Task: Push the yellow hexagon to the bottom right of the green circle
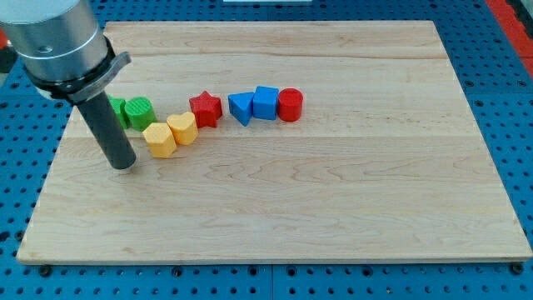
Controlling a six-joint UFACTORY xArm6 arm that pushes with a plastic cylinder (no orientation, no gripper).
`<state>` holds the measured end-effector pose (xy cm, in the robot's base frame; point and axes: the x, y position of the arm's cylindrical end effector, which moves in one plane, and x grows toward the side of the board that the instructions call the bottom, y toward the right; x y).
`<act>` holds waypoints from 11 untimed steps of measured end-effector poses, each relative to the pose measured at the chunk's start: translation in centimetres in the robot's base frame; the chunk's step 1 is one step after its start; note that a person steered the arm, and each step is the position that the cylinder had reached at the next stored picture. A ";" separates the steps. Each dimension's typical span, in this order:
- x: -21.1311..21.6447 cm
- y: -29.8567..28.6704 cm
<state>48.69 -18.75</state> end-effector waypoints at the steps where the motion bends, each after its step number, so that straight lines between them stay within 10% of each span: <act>1: -1.5 -0.1; 5: 2.8 1.3; 11: -3.9 4.7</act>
